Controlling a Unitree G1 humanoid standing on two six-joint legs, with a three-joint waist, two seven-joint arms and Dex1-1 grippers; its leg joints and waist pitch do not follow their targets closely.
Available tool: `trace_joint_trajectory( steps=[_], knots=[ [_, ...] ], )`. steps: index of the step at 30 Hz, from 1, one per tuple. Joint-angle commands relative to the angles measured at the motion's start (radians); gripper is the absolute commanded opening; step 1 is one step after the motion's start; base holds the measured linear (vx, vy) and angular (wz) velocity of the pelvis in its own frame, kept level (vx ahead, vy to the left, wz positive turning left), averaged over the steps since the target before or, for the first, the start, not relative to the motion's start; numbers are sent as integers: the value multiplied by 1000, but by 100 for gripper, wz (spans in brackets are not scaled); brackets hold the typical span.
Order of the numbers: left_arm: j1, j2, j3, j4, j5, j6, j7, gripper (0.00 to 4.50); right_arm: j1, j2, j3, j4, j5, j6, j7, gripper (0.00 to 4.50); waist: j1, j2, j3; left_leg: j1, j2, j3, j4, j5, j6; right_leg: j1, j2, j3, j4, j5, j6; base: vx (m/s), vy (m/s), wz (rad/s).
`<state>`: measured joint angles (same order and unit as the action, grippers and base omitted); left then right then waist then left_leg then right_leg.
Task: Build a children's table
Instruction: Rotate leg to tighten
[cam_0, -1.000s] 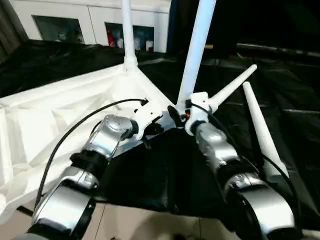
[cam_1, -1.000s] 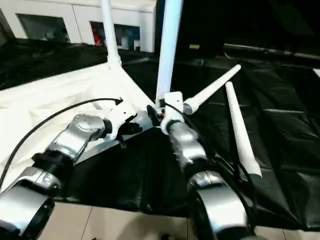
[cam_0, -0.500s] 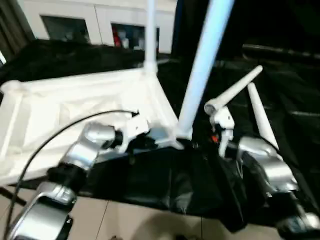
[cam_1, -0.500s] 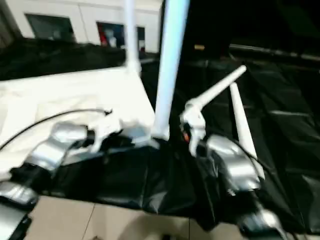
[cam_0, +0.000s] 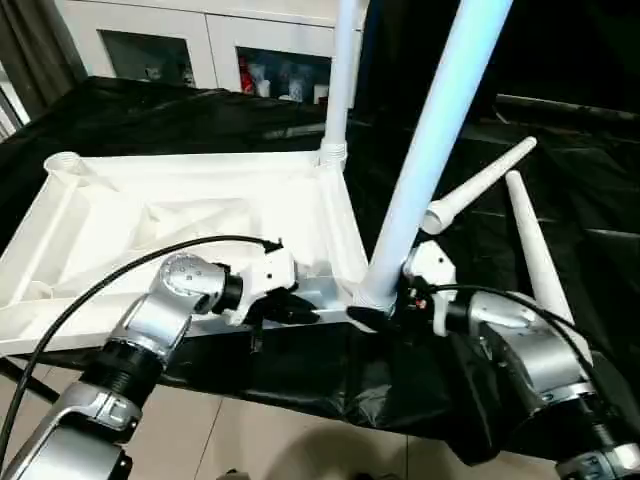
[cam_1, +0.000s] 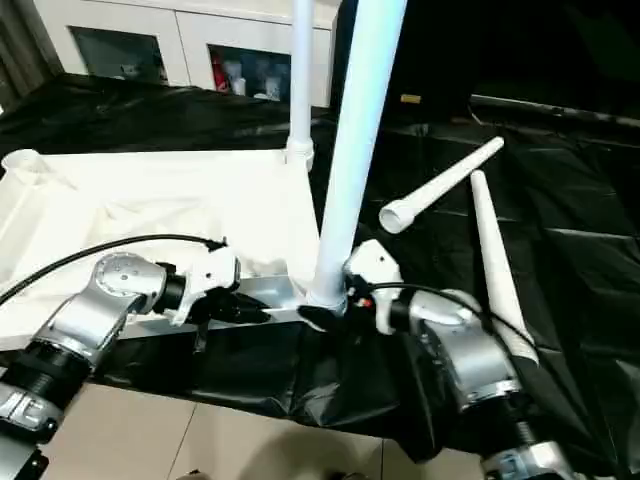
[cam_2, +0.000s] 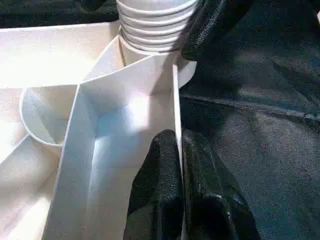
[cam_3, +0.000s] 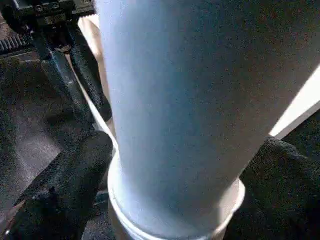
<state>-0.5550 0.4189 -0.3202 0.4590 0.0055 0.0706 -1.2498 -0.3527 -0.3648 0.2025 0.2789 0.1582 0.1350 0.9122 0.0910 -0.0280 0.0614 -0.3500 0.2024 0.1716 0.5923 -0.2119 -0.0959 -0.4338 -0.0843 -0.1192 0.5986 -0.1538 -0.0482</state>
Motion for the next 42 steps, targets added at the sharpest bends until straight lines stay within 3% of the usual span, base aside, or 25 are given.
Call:
trace_joint_trajectory(
  steps=[1, 5, 16, 18, 19, 20, 21, 23, 25, 26, 28, 32, 35, 37, 42],
  knots=[
    [-1, -18, -1, -47, -40, -9, -17, 0, 3, 4, -18, 7, 9, -22, -5, 425, -1, 3, -79, -6, 27, -1, -60, -57, 77, 87, -64, 66, -55, -156, -169, 0, 0, 0],
    [3, -15, -1, -48, -37, -7, -15, 0, 3, 7, -21, 16, 7, -38, 0, 403, -2, 5, -80, -6, 26, -1, -59, -60, 77, 88, -63, 65, -55, -155, -171, 0, 0, 0],
    [-5, -17, 6, -17, -26, 5, 4, 0, 18, 20, -30, 48, 8, -32, -26, 288, -4, 8, -82, -7, 25, -2, -57, -70, 72, 90, -61, 64, -54, -155, -171, 0, 0, 0],
    [-19, -31, 16, 12, -12, 20, 52, 0, 10, 43, -41, 78, -1, -16, -79, 281, -6, 16, -81, -6, 25, -2, -56, -77, 66, 87, -60, 64, -55, -160, -174, 0, 0, 0],
    [-27, -40, 21, 29, -3, 27, 81, 0, 7, 54, -46, 95, -9, -9, -110, 281, -7, 12, -80, -6, 22, -1, -56, -87, 60, 88, -59, 62, -60, -183, -166, 0, 0, 0],
    [-56, -76, 42, 75, 8, 85, 167, 0, -12, 103, -70, 169, -34, 8, -237, 281, -7, 17, -79, -4, 22, -1, -57, -90, 50, 87, -60, 62, -62, -206, -160, 0, 0, 0],
    [-62, -81, 45, 84, 11, 88, 182, 0, -14, 112, -74, 179, -35, 9, -255, 276, -9, 16, -75, -2, 17, 0, -57, -114, 40, 84, -58, 58, -73, -277, -141, 0, 0, 0],
    [-84, -106, 57, 119, 21, 101, 242, 0, -26, 151, -90, 219, -41, 15, -331, 275, -9, 17, -77, 1, 18, -1, -57, -125, 28, 83, -60, 57, -78, -327, -125, 0, 0, 0],
    [-132, -158, 62, 199, 54, 124, 365, 0, -62, 249, -116, 286, -47, 31, -500, 275, -14, 21, -70, 3, 16, -2, -60, -159, 20, 79, -59, 54, -92, -397, -95, 0, 0, 0],
    [-151, -181, 65, 226, 64, 140, 417, 0, -84, 286, -126, 317, -51, 36, -569, 274, -19, 21, -64, 15, 12, -3, -60, -210, 13, 75, -59, 46, -108, -490, -69, 0, 0, 0],
    [-177, -219, 68, 263, 77, 163, 496, 0, -128, 343, -138, 374, -52, 39, -660, 274, -25, 25, -65, 25, 9, -6, -58, -246, 9, 72, -64, 38, -124, -579, -34, 0, 0, 0],
    [-199, -255, 57, 295, 99, 168, 552, 0, -194, 387, -120, 466, -92, 0, -726, 274, -38, 20, -69, 16, 14, -13, -64, -237, 17, 79, -64, 32, -123, -538, -26, 0, 0, 0],
    [-202, -256, 47, 305, 112, 151, 551, 0, -223, 398, -133, 515, -98, -29, -732, 274, -41, 24, -72, 12, 20, -15, -70, -230, 30, 84, -67, 38, -111, -460, -59, 0, 0, 0],
    [-197, -248, 43, 301, 111, 135, 538, 0, -230, 401, -151, 522, -90, -44, -729, 330, -42, 17, -73, 10, 20, -12, -70, -221, 35, 85, -68, 43, -107, -429, -75, 0, 0, 0],
    [-177, -220, 36, 281, 103, 91, 482, 0, -241, 399, -155, 511, -90, -94, -696, 387, -39, 25, -77, 7, 21, -11, -69, -184, 46, 90, -70, 48, -94, -378, -106, 0, 0, 0]
  ],
)
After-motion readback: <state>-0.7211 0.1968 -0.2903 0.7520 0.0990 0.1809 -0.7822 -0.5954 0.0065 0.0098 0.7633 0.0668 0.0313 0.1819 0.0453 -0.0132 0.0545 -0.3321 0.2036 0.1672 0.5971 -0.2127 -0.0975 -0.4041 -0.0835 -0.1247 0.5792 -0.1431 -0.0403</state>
